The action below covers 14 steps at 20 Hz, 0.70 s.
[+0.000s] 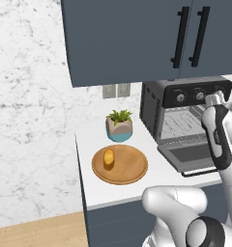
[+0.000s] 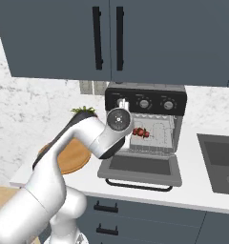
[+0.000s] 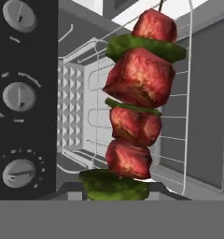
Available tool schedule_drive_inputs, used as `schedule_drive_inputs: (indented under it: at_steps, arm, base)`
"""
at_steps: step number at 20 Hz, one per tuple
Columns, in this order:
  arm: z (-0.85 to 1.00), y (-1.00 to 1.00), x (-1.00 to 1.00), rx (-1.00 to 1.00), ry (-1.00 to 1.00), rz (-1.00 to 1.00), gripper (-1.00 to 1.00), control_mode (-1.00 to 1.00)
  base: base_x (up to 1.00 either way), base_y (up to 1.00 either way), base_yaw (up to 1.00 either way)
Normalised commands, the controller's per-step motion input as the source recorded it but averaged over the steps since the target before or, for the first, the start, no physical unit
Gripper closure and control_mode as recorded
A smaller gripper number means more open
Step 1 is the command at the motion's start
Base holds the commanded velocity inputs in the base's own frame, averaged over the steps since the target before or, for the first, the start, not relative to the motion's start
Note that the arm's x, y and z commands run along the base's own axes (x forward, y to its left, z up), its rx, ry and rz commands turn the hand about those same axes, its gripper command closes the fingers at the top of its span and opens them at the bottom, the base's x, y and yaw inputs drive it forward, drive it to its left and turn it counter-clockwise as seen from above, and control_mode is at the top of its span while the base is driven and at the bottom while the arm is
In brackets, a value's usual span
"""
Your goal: Pick up the kebab skewer and baguette bread, and place them inside the toaster oven. Close the toaster oven door and start by setting the timer.
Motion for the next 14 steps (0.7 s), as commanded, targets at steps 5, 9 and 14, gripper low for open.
schedule_drive_inputs:
  at_steps: [5,9,14]
  arm:
    - [-0.26,0.0,0.45,0.0,0.0,0.04,1.0,-1.0]
    - [-0.17,0.0,0.44,0.0,0.0,0.01,1.0,-1.0]
    - [-0.01,-0.03,0.47,0.0,0.0,0.0,1.0,-1.0]
  base:
    - [0.0,0.0,0.0]
    - [0.0,0.0,0.0]
    - [0.0,0.0,0.0]
